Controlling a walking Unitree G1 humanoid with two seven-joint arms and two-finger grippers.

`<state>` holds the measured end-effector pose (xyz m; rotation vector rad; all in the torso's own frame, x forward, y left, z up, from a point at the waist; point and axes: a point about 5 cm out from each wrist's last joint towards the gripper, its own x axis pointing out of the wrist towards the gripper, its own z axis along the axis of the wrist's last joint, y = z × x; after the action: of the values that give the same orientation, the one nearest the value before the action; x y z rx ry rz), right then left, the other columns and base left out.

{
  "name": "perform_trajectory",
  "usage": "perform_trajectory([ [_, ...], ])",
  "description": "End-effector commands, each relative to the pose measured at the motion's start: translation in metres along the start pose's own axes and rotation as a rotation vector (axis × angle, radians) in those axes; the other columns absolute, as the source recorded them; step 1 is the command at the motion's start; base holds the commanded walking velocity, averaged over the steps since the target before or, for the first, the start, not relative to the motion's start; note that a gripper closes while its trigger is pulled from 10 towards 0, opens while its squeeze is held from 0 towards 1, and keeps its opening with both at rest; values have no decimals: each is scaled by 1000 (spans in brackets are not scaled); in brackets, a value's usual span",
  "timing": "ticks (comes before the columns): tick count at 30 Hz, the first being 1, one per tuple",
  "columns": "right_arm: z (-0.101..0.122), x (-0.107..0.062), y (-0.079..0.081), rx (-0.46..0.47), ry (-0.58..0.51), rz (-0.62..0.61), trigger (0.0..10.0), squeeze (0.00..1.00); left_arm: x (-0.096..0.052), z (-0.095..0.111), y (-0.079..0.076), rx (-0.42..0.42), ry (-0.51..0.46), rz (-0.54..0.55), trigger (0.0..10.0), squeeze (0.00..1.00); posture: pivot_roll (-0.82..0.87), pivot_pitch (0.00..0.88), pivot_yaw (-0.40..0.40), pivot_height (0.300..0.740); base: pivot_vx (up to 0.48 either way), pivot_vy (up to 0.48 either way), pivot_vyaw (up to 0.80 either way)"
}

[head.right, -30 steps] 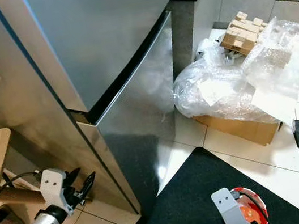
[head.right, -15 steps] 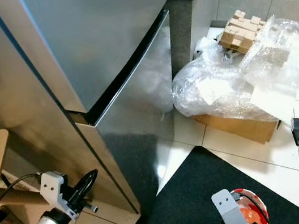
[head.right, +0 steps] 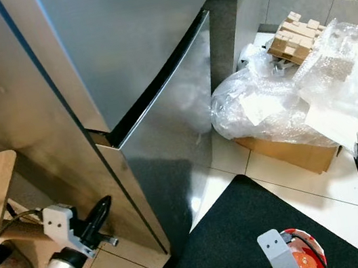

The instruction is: Restocking fridge

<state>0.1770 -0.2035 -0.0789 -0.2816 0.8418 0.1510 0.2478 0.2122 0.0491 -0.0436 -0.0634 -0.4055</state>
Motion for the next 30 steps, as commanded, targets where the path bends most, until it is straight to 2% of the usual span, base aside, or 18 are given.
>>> perform_trajectory([
  [1, -2, -1, -2, -1, -1, -10, 10000, 0, 1, -4, -6, -35, 6, -13, 0, 0, -173, 132, -2, 740, 0, 0, 0],
  [6, -2, -1, -3, 0, -2, -13, 10000, 0, 6, -4, -12, -48, 6, -35, 0, 0, -174, 131, -1, 740, 0, 0, 0],
  [8, -2, -1, -3, 1, -2, -14, 10000, 0, 9, -4, -13, -28, 14, -47, 0, 0, -179, 131, 5, 740, 0, 0, 0],
  [16, -4, -2, -2, 5, -1, -17, 10000, 0, 20, 8, 1, 45, -11, -2, 0, 0, -182, 124, 9, 740, 0, 0, 0],
  [30, -4, -2, -3, 3, -2, -21, 10000, 0, 27, 11, 1, 44, -38, 15, 0, 0, -187, 126, 10, 740, 0, 0, 0],
])
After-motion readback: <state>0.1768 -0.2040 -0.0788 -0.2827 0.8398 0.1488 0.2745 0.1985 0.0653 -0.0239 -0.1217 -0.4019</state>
